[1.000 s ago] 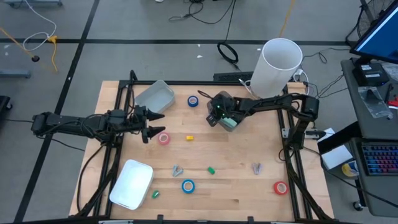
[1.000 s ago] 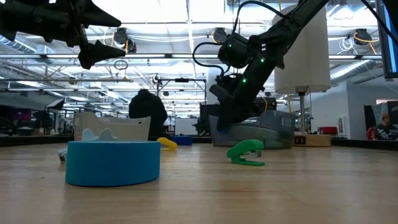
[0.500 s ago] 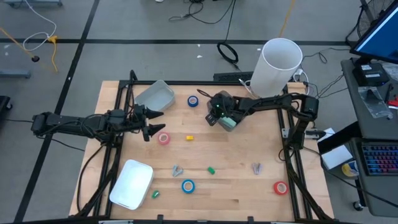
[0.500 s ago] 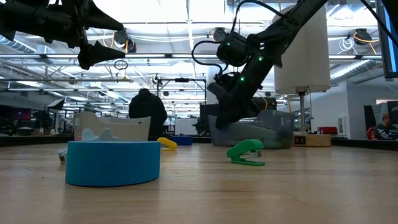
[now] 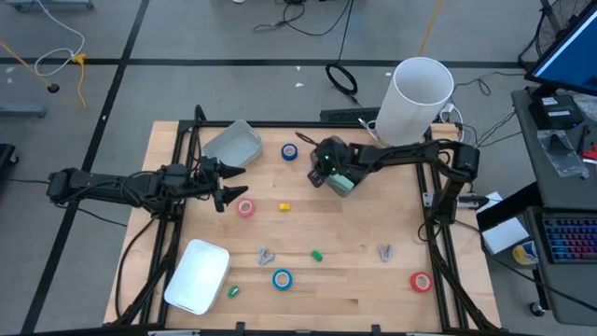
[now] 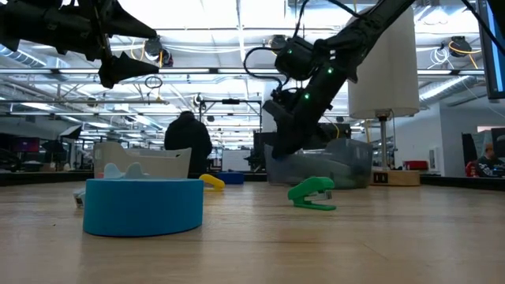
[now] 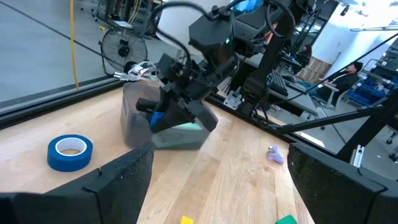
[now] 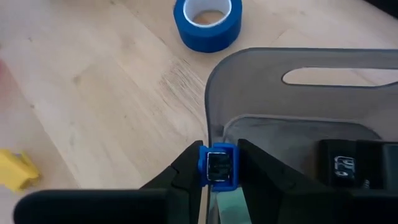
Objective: Pick and place Stapler, Stapler remover, tape
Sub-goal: Put the blue stapler into the black bin
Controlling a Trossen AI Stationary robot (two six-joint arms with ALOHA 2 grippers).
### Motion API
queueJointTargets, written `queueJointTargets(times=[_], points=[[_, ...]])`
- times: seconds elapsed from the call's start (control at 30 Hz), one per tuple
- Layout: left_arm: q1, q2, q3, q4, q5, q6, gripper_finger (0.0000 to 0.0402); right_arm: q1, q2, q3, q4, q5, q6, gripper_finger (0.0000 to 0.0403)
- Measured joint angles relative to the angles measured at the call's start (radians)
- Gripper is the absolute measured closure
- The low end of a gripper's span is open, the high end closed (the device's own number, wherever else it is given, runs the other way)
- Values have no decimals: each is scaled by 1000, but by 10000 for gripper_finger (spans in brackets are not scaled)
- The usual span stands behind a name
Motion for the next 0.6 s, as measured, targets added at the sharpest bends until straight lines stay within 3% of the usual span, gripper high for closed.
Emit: queueJointTargets(times=[0.6], points=[[0, 0, 0, 8, 0, -2, 36, -15, -47, -17, -26, 2, -1, 319]])
